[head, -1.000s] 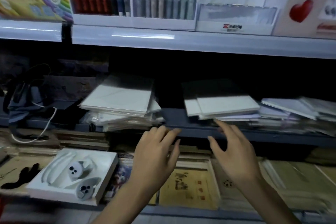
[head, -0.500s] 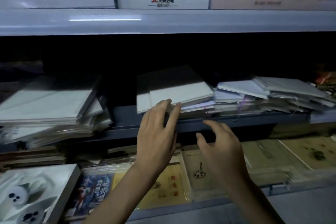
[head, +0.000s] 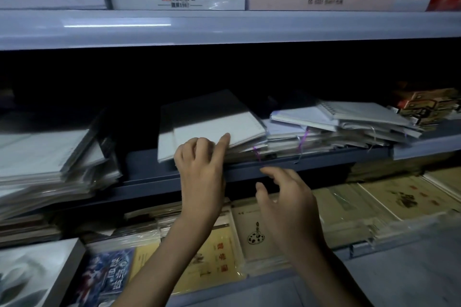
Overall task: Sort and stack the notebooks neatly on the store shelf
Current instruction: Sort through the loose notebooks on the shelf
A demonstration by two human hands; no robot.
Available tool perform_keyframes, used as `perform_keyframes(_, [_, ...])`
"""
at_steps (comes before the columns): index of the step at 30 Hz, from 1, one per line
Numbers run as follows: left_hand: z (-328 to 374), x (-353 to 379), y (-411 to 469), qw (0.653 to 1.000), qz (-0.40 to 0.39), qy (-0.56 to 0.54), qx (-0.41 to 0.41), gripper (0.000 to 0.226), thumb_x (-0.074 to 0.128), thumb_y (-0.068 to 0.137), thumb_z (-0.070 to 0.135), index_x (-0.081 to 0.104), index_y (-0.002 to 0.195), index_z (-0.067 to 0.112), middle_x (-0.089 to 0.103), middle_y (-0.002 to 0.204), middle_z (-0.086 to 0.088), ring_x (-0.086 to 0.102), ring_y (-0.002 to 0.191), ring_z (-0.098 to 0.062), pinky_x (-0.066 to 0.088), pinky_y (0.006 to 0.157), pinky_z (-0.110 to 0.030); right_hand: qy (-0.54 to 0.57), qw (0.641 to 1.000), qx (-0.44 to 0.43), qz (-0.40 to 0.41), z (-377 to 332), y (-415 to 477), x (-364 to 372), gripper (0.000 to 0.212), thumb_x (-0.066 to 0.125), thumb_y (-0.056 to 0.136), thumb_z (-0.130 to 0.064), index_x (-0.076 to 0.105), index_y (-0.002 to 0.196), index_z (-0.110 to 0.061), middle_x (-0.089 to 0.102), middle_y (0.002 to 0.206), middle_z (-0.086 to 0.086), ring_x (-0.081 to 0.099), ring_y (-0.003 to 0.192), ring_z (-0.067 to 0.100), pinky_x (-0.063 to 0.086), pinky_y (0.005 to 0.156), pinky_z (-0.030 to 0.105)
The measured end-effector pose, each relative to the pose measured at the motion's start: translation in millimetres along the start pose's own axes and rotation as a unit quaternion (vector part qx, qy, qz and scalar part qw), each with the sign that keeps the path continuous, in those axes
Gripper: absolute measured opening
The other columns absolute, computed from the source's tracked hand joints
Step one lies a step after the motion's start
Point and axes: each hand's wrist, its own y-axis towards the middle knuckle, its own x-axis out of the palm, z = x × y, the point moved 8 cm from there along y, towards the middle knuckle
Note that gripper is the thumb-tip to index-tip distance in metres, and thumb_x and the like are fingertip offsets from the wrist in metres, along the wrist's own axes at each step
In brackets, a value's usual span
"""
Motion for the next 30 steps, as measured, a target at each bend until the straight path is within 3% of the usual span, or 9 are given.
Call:
perform_keyframes(5, [-5,-10,-3,0.994,0.018,-0.098,-0.048,0.047,0.068,0.089,-0.01,0.075,0.127,0.017,0.05,0.097,-0.006,0.043,0.096,-0.028,0.03,0.084,-0.042,0.018,1.0,0.015,-0.005,6,0,-7,0.026,0.064,0.096,-0.033,0.07,0.121,-0.029,0.066,0.118,-0.011,0.061,0.108,0.01,0.05,0.085,0.03])
perform_keyframes(8, [-6,-18,-10,0.989,0.014,-0.136,-0.05,0.049,0.071,0.089,-0.01,0.075,0.128,0.019,0.051,0.095,-0.004,0.042,0.096,-0.023,0.026,0.083,-0.038,0.145,0.987,0.064,-0.025,13,0,-5,0.016,0.066,0.096,-0.039,0.074,0.108,-0.031,0.072,0.101,-0.014,0.067,0.098,0.002,0.052,0.079,0.022])
perform_keyframes(10, [-2,-26,-18,0.986,0.002,-0.159,-0.044,0.051,0.072,0.088,-0.009,0.075,0.129,0.021,0.051,0.096,-0.001,0.041,0.099,-0.019,0.026,0.084,-0.037,0.263,0.955,0.124,-0.058,13,0,-2,0.017,0.066,0.096,-0.043,0.074,0.102,-0.029,0.076,0.093,-0.01,0.07,0.092,0.002,0.052,0.076,0.018])
perform_keyframes(13, [4,-38,-31,0.98,-0.011,-0.194,-0.036,0.048,0.07,0.092,-0.004,0.074,0.131,0.025,0.051,0.098,0.004,0.041,0.099,-0.016,0.032,0.083,-0.038,0.402,0.887,0.203,-0.099,12,-1,3,0.024,0.064,0.096,-0.044,0.072,0.108,-0.024,0.077,0.1,-0.001,0.074,0.096,0.015,0.058,0.089,0.033])
perform_keyframes(16, [10,-51,-42,0.975,-0.025,-0.22,-0.014,0.044,0.07,0.094,0.006,0.074,0.131,0.029,0.052,0.098,0.005,0.045,0.097,-0.017,0.034,0.08,-0.037,0.494,0.825,0.24,-0.129,12,-3,4,0.028,0.068,0.096,-0.033,0.069,0.12,-0.02,0.077,0.112,0.006,0.075,0.102,0.023,0.06,0.091,0.043])
perform_keyframes(19, [12,-58,-52,0.969,-0.079,-0.235,-0.006,0.049,0.073,0.094,0.007,0.071,0.133,0.037,0.05,0.103,0.009,0.047,0.1,-0.014,0.035,0.084,-0.032,0.529,0.801,0.228,-0.164,5,-6,0,0.03,0.063,0.097,-0.009,0.067,0.127,-0.014,0.076,0.118,0.007,0.074,0.106,0.024,0.062,0.084,0.04])
perform_keyframes(24, [0,-69,-60,0.956,-0.183,-0.229,-0.019,0.065,0.062,0.097,0.033,0.039,0.157,0.044,0.045,0.13,0.016,0.043,0.127,-0.01,0.025,0.109,-0.018,0.559,0.775,0.241,-0.167,6,-19,-1,0.039,0.061,0.096,-0.003,0.062,0.134,-0.012,0.076,0.119,0.006,0.074,0.106,0.023,0.063,0.075,0.036])
perform_keyframes(27, [-23,-82,-57,0.945,-0.183,-0.257,-0.09,0.071,0.057,0.097,0.037,0.028,0.16,0.05,0.04,0.146,0.025,0.036,0.142,-0.005,0.025,0.114,-0.021,0.58,0.76,0.239,-0.17,1,-23,-1,0.039,0.059,0.095,-0.002,0.063,0.133,-0.013,0.075,0.122,0.006,0.073,0.11,0.024,0.063,0.074,0.035])
perform_keyframes(30, [-62,-85,-63,0.879,-0.167,-0.351,-0.276,0.067,0.068,0.099,0.033,0.036,0.154,0.055,0.048,0.147,0.027,0.045,0.139,0.001,0.041,0.112,-0.034,0.592,0.752,0.229,-0.177,-5,-23,-3,0.036,0.057,0.094,0.001,0.067,0.125,-0.016,0.076,0.119,0.007,0.075,0.104,0.023,0.064,0.073,0.035])
